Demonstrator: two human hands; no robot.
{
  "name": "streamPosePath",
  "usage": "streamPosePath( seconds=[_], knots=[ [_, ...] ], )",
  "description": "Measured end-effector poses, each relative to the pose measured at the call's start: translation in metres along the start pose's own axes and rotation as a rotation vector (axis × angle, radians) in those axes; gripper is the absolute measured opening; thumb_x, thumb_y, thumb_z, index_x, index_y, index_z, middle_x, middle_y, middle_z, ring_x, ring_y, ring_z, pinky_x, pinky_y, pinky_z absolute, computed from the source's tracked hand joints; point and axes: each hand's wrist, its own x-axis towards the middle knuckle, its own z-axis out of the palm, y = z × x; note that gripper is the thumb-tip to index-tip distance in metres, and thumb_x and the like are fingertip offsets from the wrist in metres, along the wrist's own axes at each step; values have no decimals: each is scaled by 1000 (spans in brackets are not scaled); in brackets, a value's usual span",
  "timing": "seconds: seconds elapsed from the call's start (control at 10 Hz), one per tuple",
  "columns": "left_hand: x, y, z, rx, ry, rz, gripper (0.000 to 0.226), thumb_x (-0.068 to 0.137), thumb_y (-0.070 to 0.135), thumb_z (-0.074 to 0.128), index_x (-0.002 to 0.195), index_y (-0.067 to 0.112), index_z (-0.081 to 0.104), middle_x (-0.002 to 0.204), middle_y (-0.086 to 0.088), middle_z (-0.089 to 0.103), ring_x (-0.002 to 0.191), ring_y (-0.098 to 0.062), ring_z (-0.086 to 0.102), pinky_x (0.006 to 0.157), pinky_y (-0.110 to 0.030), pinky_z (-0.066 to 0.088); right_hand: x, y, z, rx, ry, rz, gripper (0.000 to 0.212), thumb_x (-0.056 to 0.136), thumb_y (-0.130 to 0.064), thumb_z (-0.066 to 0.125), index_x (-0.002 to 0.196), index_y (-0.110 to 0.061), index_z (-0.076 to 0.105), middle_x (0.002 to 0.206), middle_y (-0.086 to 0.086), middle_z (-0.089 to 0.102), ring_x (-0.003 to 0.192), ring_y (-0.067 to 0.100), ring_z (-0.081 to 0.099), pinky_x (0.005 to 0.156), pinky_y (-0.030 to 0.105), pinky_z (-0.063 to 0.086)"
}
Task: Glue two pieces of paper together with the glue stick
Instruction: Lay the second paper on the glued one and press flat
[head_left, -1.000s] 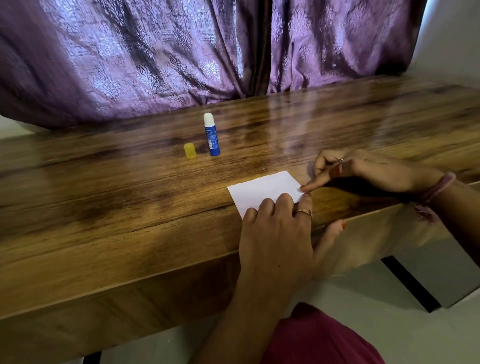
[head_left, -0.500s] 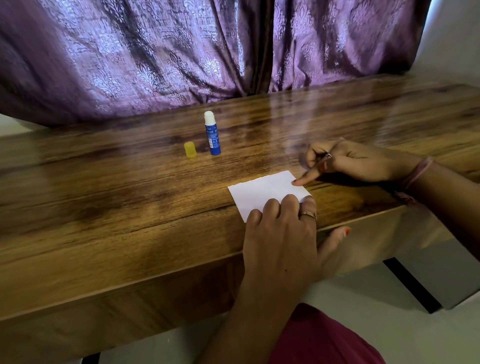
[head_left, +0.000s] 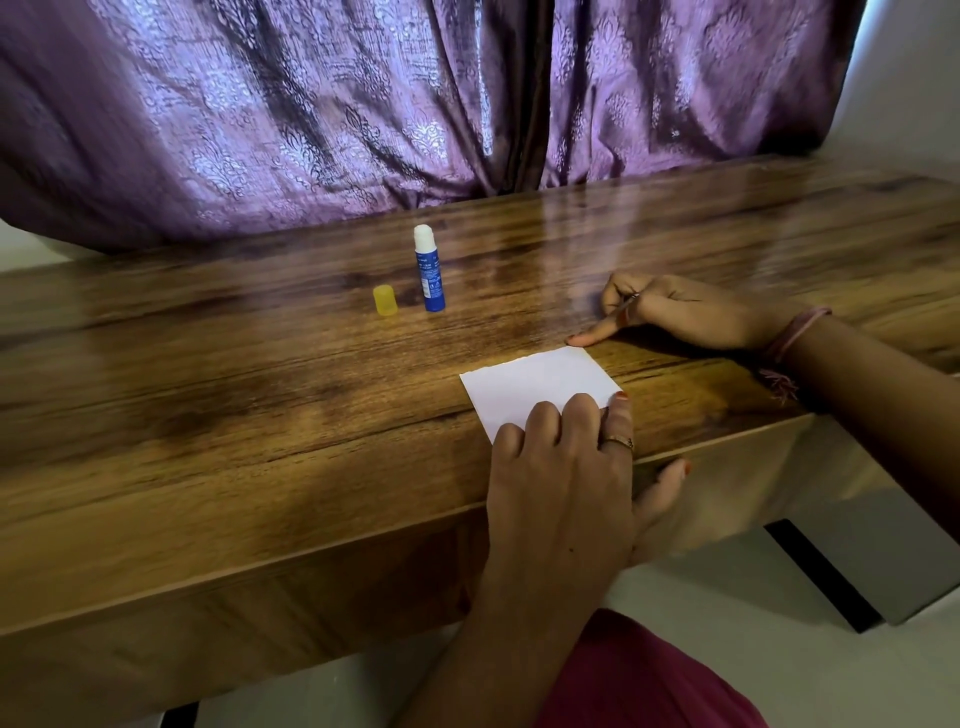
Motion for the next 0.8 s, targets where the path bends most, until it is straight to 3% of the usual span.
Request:
streamPosePath(
  seconds=[0.1, 0.2, 0.3, 0.4, 0.5, 0.6, 0.8],
  knots=[
    [-3, -3, -6, -45, -39, -8, 61, 87, 64, 32, 121, 24, 63, 87, 2, 62, 77, -14, 57, 64, -29, 44, 2, -6, 1, -30, -1, 95, 37, 97, 8, 34, 132, 8, 46, 140, 16, 48, 122, 12, 51, 108, 26, 37],
    [-7, -8, -11, -255, 51, 11, 57, 89, 59, 38, 123, 19, 61, 86, -1, 57, 78, -14, 54, 65, -30, 45, 4, -11, -1, -78, 42, 219, 34, 100, -2, 36, 128, 7, 52, 139, 21, 50, 127, 23, 50, 93, 12, 40],
    [-13, -28, -15, -371, 144, -11, 51, 89, 54, 44, 115, 15, 66, 91, -2, 54, 84, -14, 51, 68, -30, 47, 0, -40, 6, -186, 82, 229, 33, 100, -5, 40, 129, 1, 54, 143, 12, 46, 124, 9, 52, 86, 1, 32],
    [-10, -50, -21, -233, -50, -43, 75, 85, 70, 28, 136, 17, 47, 131, -5, 49, 119, -20, 45, 99, -32, 33, -9, -59, 31, -318, 3, 191, 50, 100, -31, 27, 143, -9, 41, 149, 1, 42, 130, -2, 38, 104, 3, 17],
    [-8, -61, -15, -183, -273, -34, 107, 70, 88, 8, 150, 18, 4, 159, -2, 3, 144, -17, 2, 109, -34, -6, -17, -73, 62, -523, -99, 180, 65, 90, -41, 16, 152, -25, 14, 160, -12, 10, 145, -3, 5, 117, 26, -9],
    [-8, -63, -5, -150, -320, -19, 117, 62, 93, 6, 149, 17, -5, 159, -4, -6, 145, -16, -7, 110, -36, -13, -18, -82, 79, -633, -167, 158, 56, 101, -35, 19, 153, -25, 1, 160, -11, -4, 145, -1, -9, 116, 31, -16],
    [-7, -63, -3, -153, -340, -26, 121, 58, 95, 8, 150, 15, 3, 159, -6, 2, 146, -17, 0, 109, -35, -9, -14, -79, 82, -756, -277, 202, 58, 98, -40, 13, 153, -24, -3, 162, -6, -6, 146, 1, -8, 119, 31, -10]
  ],
)
